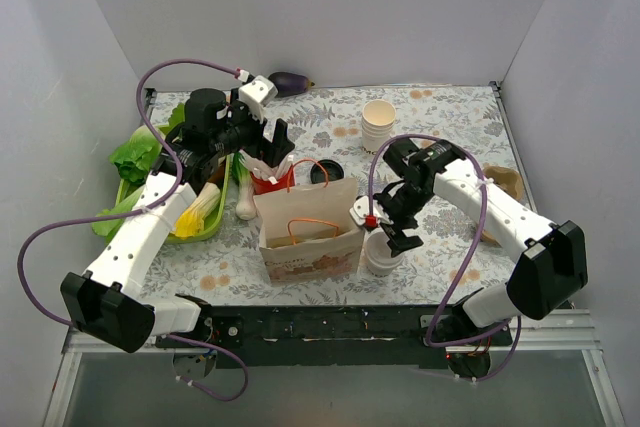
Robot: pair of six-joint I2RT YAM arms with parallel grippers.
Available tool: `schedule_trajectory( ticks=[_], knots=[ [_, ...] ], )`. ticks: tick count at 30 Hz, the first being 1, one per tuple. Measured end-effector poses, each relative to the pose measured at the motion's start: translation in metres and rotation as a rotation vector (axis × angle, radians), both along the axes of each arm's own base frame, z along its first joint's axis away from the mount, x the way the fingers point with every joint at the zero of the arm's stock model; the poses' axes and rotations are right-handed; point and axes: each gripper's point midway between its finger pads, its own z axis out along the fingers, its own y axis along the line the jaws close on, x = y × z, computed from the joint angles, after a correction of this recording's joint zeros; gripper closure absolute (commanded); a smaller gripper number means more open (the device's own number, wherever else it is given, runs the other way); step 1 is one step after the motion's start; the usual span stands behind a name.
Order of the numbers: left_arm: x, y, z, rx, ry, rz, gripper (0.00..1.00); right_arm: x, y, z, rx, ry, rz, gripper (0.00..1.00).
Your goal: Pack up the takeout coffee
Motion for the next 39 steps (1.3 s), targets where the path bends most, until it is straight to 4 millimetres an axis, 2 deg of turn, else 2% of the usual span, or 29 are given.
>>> schedule_trajectory(
  ticks=[9, 39],
  knots=[
    [-0.002, -0.001, -0.006, 0.003, 0.015, -0.006, 0.06, -0.012, -0.001, -0.004, -0.023, 0.021, 0.008, 0.04],
    [-0.004, -0.002, -0.007, -0.001, 0.02, -0.019, 0.05, -0.017, -0.005, -0.013, -0.069, 0.037, 0.009, 0.05]
  ],
)
